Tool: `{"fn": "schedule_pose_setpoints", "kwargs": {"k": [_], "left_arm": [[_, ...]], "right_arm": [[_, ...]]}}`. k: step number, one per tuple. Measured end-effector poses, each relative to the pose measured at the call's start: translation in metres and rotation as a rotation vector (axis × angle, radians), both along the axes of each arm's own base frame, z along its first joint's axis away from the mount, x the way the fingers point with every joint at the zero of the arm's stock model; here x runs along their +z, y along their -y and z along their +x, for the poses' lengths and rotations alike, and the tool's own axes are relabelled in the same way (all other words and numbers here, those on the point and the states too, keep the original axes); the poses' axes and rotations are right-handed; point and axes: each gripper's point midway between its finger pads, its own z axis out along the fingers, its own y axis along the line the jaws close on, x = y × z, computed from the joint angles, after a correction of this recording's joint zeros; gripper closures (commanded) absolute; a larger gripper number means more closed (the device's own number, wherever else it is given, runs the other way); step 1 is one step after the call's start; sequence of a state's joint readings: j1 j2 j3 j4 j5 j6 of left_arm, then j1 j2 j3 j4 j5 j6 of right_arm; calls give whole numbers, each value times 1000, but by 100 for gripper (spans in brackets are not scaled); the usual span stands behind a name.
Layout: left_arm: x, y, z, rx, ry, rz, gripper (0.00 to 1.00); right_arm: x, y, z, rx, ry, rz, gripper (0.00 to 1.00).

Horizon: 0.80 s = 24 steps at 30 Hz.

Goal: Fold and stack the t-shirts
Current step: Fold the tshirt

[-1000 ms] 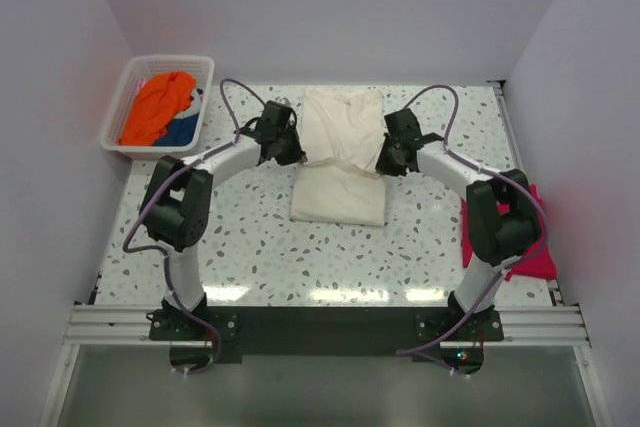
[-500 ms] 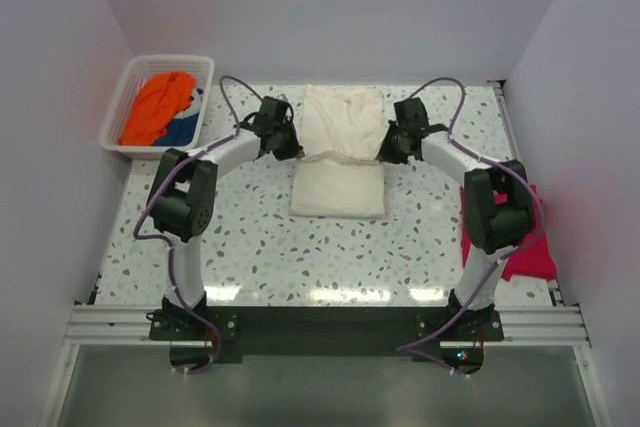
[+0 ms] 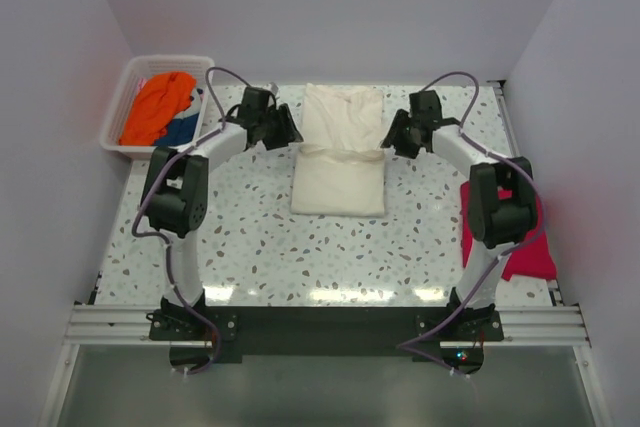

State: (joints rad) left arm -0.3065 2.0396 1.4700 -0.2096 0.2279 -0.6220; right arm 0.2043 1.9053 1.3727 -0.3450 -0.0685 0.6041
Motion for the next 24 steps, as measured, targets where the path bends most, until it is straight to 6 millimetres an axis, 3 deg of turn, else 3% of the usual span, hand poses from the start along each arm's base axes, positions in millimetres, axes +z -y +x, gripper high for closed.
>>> {"fn": "schedule_pose_setpoints", "kwargs": {"k": [3,4,8,11,14,19,24], "left_arm": [[15,-6,2,2,31,-3,62],[21,-6,0,-1,44,-5,72],[45,12,-14,-45,90,-9,100],[44,34,-28,-97,90,-8,100],[35,51,-42,-140,67,-1,100],[9,65,-45,-173,16,16,100],[-16,70,-21,-172,-20,36,100]], "right_arm": [[14,7,2,-5,30,-8,48],[21,6,2,-1,49,-14,50],[51,-25,-9,70,133,-67,61],[56,-67,-26,172,159,-97,68],[44,-96,-42,259,140,-121,70],[8,-97,-39,294,66,-177,72],[-19,-94,-11,305,17,-244,73]]}}
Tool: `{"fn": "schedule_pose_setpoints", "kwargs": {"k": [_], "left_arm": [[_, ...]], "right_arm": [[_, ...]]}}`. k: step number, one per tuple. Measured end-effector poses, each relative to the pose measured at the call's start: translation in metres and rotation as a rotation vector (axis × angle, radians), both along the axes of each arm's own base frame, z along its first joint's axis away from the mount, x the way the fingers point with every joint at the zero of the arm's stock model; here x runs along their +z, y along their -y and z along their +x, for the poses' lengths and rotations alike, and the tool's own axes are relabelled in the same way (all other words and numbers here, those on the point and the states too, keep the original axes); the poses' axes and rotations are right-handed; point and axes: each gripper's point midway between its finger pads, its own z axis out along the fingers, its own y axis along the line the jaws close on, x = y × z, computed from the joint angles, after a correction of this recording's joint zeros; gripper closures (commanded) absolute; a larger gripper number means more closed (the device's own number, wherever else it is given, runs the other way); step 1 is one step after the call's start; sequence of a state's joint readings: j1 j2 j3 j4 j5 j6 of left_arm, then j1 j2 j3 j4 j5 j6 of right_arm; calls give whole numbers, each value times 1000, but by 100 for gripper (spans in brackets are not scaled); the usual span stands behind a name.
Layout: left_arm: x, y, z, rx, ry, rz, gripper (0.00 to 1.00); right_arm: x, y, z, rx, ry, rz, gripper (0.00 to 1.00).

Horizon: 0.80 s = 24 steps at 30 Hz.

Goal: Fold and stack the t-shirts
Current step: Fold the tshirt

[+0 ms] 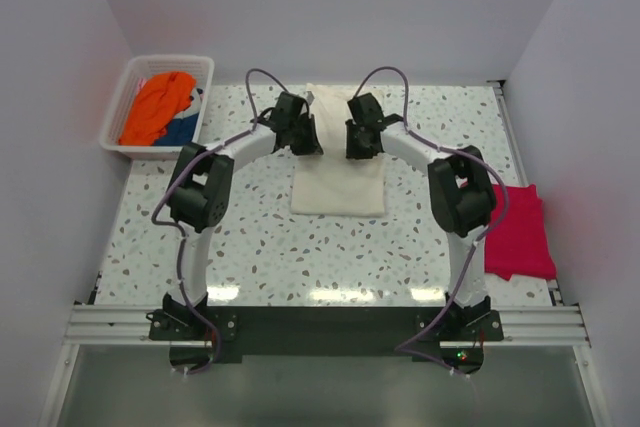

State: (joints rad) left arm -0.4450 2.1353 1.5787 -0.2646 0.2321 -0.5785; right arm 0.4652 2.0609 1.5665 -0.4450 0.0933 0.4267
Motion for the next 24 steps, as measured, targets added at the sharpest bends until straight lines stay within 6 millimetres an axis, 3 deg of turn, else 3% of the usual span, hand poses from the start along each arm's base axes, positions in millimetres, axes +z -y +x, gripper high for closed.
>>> {"fn": "schedule_pose_setpoints", "kwargs": {"k": [4,9,12,16,20,22,24], "left_arm": [[-8,-12,22,30,-3,6,100],[-14,-36,46,74,5,19,100],[-24,-46,50,87,-10,31,100],[-31,-49,47,84,-30,43,98],[-24,-50,51,76,-12,33,85],[-15,-52,53,78,5,30,75],[2,-55,56,80,37,22,72]], "right_arm": [[-8,1,27,-6,-1,-10,73],[-9,26,47,-59,-10,5,71],[-9,39,59,-85,-6,8,68],[-12,46,59,-93,-18,3,65],[-8,46,58,-85,-14,-2,63],[3,46,56,-84,4,4,62],[20,44,51,-79,30,9,62]]}}
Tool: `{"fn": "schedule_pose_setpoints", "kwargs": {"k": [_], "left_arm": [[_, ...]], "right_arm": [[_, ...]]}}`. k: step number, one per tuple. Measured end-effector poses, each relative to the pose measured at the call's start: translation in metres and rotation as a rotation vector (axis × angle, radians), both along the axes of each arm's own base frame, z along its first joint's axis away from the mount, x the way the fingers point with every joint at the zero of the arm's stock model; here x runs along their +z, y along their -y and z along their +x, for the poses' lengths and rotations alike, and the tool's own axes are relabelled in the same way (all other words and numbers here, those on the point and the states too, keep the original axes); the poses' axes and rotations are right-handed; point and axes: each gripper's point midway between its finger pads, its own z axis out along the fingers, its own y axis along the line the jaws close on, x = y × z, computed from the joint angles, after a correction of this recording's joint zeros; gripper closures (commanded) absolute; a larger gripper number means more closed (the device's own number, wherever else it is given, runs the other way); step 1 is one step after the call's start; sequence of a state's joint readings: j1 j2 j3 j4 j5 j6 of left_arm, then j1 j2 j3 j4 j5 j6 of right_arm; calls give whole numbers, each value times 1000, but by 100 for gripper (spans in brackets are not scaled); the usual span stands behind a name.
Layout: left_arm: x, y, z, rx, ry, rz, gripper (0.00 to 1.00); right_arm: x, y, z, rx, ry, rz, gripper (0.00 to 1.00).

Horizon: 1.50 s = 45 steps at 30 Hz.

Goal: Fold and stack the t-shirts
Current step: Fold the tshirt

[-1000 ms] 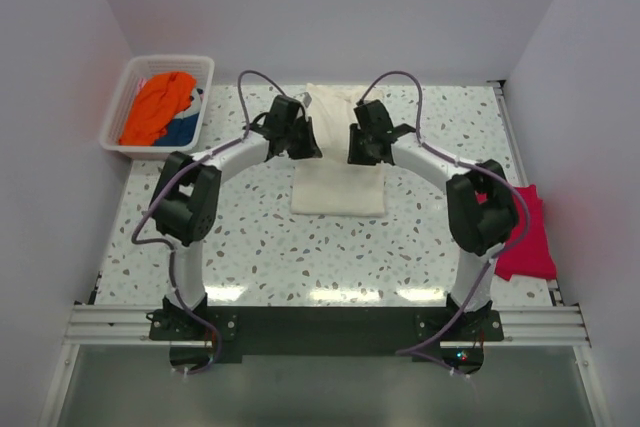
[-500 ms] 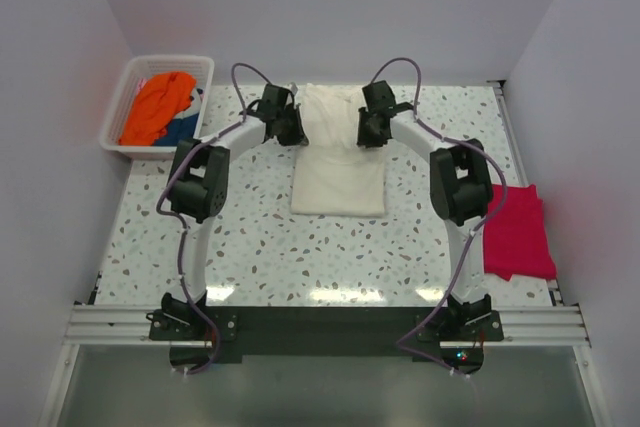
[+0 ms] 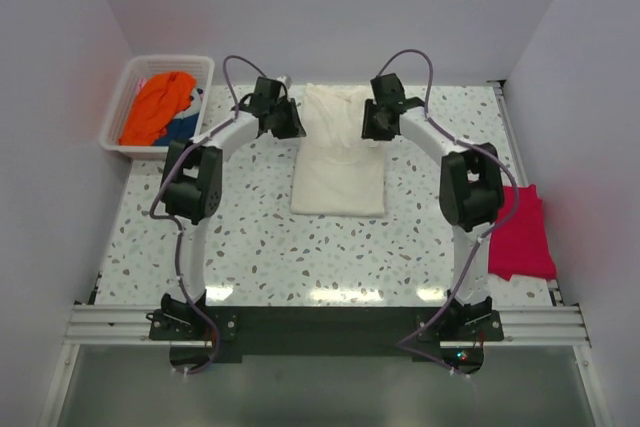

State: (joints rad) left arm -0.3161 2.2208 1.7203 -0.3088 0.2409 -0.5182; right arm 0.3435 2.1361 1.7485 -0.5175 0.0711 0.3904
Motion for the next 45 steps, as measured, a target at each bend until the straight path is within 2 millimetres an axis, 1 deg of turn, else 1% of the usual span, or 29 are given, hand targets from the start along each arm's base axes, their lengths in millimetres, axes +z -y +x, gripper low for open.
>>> {"fn": "schedule_pose_setpoints", "kwargs": {"k": [1,2,3,4,5,7,8,9,10,12,15,18,19,20,22,23,26,28,32,35,39,42,45], "left_arm": [[11,0,1,0,21,-7,72],[27,0,2,1,52,-16,72],[35,0,1,0,65,-20,72],[47,1,-1,-2,93,-29,73],[56,2,-6,-5,111,-35,76],[67,6,-17,-14,131,-45,80],[70,10,-23,-24,140,-50,84],[69,15,-29,-33,138,-55,86],[66,20,-34,-45,132,-57,87],[51,30,-44,-68,105,-54,90],[24,40,-52,-92,52,-41,91],[-3,38,-53,-86,3,-21,92],[-12,36,-53,-79,-10,-10,91],[-18,34,-54,-72,-22,-1,90],[-33,26,-58,-36,-54,25,90],[-37,23,-60,-19,-65,29,90],[-38,19,-58,29,-72,31,90],[-38,17,-59,62,-72,31,90],[-38,4,-72,131,-76,53,91],[-38,-8,-87,167,-88,69,92],[-39,-22,-113,202,-109,88,93],[-39,-33,-140,219,-122,99,93],[-40,-43,-169,226,-134,104,93]], "right_arm": [[10,0,-3,-2,20,-3,62],[22,-1,-7,-1,41,-8,62],[33,-4,-11,3,64,-13,61],[43,-10,-15,12,91,-12,61],[50,-17,-23,25,109,-14,60],[55,-30,-37,57,121,-12,60],[53,-37,-44,75,117,-13,60],[49,-44,-49,93,110,-15,60],[42,-49,-54,108,95,-19,60],[26,-53,-57,118,64,-33,59],[-4,-46,-54,111,10,-70,58],[-34,-36,-48,95,-37,-117,53],[-42,-32,-47,89,-52,-127,47],[-48,-30,-48,86,-65,-133,45],[-48,-28,-43,79,-58,-133,41],[-47,-28,-42,78,-54,-132,38],[-50,-27,-43,73,-57,-138,33],[-51,-26,-43,66,-50,-136,33],[-51,-25,-49,59,-31,-119,33],[-52,-29,-62,65,-18,-107,33],[-53,-39,-91,93,-14,-102,33],[-53,-48,-115,113,-8,-86,34],[-53,-52,-138,123,-14,-69,34]]}}
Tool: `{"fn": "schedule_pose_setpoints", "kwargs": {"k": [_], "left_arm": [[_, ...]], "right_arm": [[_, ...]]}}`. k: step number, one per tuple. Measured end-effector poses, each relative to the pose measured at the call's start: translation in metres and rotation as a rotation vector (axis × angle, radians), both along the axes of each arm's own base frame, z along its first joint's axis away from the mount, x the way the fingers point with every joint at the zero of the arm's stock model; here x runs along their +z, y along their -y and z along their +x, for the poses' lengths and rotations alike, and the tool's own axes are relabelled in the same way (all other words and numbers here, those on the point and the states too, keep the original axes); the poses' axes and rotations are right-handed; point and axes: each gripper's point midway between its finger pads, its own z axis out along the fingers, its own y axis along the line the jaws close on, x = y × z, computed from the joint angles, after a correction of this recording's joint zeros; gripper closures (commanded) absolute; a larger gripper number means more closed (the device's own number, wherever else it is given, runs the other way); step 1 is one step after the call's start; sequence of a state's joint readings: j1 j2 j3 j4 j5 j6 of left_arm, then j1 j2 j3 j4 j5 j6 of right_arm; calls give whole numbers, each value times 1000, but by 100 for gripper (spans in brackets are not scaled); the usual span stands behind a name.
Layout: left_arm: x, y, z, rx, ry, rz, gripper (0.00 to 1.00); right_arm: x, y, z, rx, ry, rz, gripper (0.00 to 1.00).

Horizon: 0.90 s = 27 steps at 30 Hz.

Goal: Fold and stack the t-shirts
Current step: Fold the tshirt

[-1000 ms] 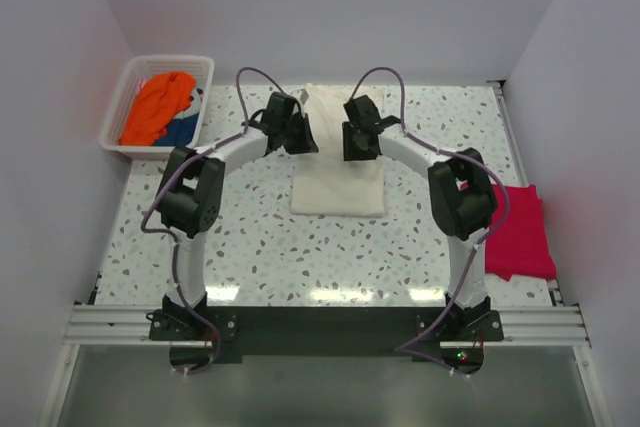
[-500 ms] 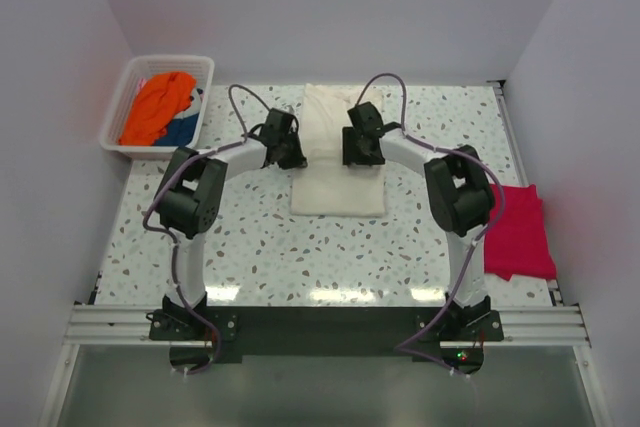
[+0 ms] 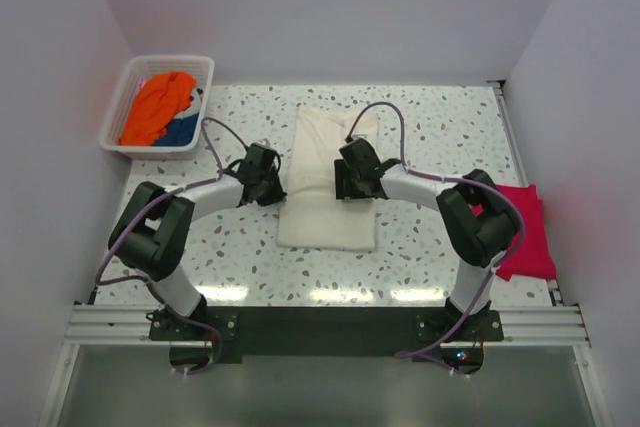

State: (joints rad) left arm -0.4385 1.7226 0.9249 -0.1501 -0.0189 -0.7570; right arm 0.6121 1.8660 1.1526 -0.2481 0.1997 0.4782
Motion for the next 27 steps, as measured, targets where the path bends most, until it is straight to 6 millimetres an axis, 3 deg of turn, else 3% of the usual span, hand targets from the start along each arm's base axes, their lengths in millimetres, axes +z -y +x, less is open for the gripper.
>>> {"fn": "schedule_pose_setpoints", "kwargs": {"k": [4,7,12,17,20,21,22,27], "left_arm": [[0,-13,-31,13,-10,-1,93],[1,-21,-47,20,-14,4,93],[12,-23,-48,11,6,3,78],[40,-22,-47,-17,66,-39,67],[57,-15,-49,-50,99,-92,62],[60,-11,-51,-65,106,-111,62],[62,-10,-54,-76,109,-122,62],[54,-2,-72,-132,83,-164,61]], "right_arm": [[1,2,-25,5,-22,17,33],[3,9,-33,1,-42,5,33],[14,18,-41,1,-72,10,28],[55,45,-28,-70,-31,114,31],[77,72,-19,-140,22,138,42],[81,76,-20,-149,31,145,52],[83,76,-22,-150,37,151,56],[70,72,-33,-144,-3,148,66]]}}
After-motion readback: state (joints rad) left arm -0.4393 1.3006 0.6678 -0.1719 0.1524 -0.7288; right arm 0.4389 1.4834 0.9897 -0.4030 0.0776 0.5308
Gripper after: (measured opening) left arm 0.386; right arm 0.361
